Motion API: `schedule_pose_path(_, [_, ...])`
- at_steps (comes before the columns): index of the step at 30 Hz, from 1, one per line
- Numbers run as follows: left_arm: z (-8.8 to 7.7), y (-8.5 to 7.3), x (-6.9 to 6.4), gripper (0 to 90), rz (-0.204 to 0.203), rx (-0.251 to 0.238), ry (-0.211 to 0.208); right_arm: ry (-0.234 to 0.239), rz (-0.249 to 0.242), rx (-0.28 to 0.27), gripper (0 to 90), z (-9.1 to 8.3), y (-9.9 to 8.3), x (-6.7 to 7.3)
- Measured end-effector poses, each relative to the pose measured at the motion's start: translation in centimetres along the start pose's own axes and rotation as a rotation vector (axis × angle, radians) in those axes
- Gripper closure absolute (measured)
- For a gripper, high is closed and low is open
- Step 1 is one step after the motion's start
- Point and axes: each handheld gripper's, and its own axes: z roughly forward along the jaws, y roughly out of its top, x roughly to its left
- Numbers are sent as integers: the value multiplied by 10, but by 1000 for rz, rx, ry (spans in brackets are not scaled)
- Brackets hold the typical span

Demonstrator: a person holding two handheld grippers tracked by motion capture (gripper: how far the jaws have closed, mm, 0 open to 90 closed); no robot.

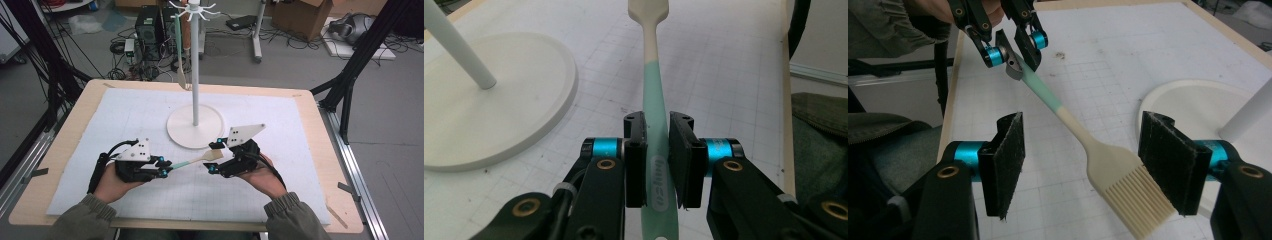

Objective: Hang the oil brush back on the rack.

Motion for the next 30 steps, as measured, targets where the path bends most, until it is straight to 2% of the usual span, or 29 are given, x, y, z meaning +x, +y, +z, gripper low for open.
schedule_pose_path(8, [9, 9, -4, 776, 30, 6, -34, 46, -38, 54, 425, 12, 1, -1])
schedule_pose_path(18, [19, 17, -9, 776, 55, 14, -79, 117, -81, 148, 565, 24, -2, -2])
schedule_pose_path(25, [20, 19, -10, 776, 73, 18, -103, 166, -99, 183, 664, 28, -2, -1])
schedule_pose_path(30, [21, 19, -10, 776, 69, 14, -118, 209, -107, 201, 744, 29, -3, -1])
